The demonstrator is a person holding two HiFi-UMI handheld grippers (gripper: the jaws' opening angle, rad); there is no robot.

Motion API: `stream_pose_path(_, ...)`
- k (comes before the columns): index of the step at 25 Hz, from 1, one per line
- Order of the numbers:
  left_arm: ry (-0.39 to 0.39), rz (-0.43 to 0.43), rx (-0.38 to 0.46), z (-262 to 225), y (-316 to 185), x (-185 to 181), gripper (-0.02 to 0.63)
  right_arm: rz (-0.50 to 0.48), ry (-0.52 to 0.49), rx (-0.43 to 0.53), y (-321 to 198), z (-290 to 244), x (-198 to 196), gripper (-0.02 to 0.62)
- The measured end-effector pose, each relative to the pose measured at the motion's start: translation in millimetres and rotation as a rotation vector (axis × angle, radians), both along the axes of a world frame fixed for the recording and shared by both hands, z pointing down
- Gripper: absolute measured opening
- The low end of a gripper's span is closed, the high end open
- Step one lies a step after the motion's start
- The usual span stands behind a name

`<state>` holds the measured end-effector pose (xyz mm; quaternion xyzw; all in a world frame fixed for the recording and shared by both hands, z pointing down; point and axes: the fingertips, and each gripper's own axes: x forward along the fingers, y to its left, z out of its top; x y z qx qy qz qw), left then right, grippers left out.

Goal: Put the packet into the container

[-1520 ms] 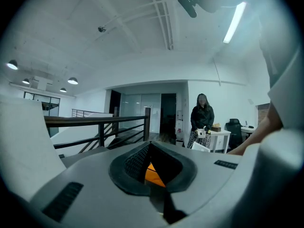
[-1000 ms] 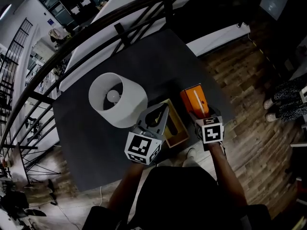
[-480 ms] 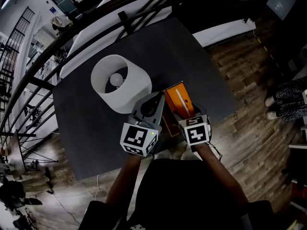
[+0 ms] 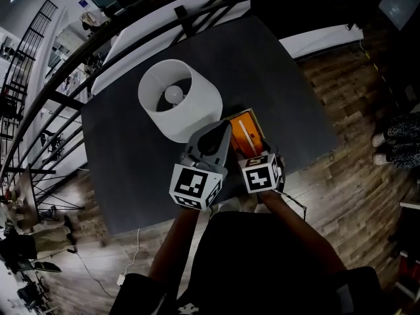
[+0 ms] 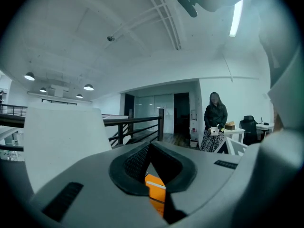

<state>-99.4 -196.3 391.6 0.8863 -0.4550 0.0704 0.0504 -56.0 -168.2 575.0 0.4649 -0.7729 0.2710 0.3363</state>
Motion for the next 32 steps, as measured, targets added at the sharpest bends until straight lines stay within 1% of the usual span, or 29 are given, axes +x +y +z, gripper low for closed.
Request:
stream_pose_path(3, -0.004, -0.016, -0.006, 0.1, 2.5, -7.6, 0.006, 0.022, 0.036, -0.015, -1.2, 13.5, 3.5, 0.336)
stream_pose_path(8, -0.006, -0.024, -0.010, 0.7, 3.3, -14.2, 0.006, 0.046, 0.061, -0.058, -3.2, 32.9, 6.1, 0.337)
stream_pose_path(12, -0.005, -0.025, -0.006, -0.7, 5.0, -15.8, 0.006, 0.018, 0.101, -0.081, -1.0, 47.5, 7.2, 0.337)
stream_pose_path(16, 0.002, -0.028, -0.006, -0.2, 4.2, -16.7, 0.006, -0.005, 0.126, -0.057, -5.1, 50.4, 6.2, 0.351)
stream_pose_path(19, 0.007, -0.025, -0.006, 1.0, 3.4, -15.2, 0.006, -0.011, 0.092, -0.071, -4.6, 50.0, 5.3, 0.362)
stream_pose_path(20, 0.008, -0.023, -0.004, 0.9, 2.8, -15.3, 0.006, -0.009, 0.073, -0.065, -6.4, 47.5, 4.1, 0.376)
stream_pose_path(21, 0.008, -0.022, -0.003, 0.8, 2.2, -15.4, 0.006, -0.008, 0.055, -0.051, -8.4, 44.3, 2.7, 0.446)
stream_pose_path(22, 0.008, -0.021, -0.003, 0.9, 1.8, -15.6, 0.006, -0.007, 0.037, -0.036, -9.5, 40.8, 1.2, 0.540)
stream_pose_path(26, 0.012, -0.020, -0.004, 0.1, 1.7, -14.5, 0.006, -0.022, -0.020, -0.008, -5.9, 26.0, -2.3, 0.543)
stream_pose_path(29, 0.019, -0.018, 0.002, -2.4, 1.7, -11.0, 0.006, -0.021, -0.051, 0.032, -9.9, 9.9, 2.0, 0.543)
stream_pose_path(32, 0.021, -0.013, 0.008, -4.1, 1.6, -7.8, 0.006, -0.018, -0.106, 0.055, -13.7, -6.6, 4.8, 0.541)
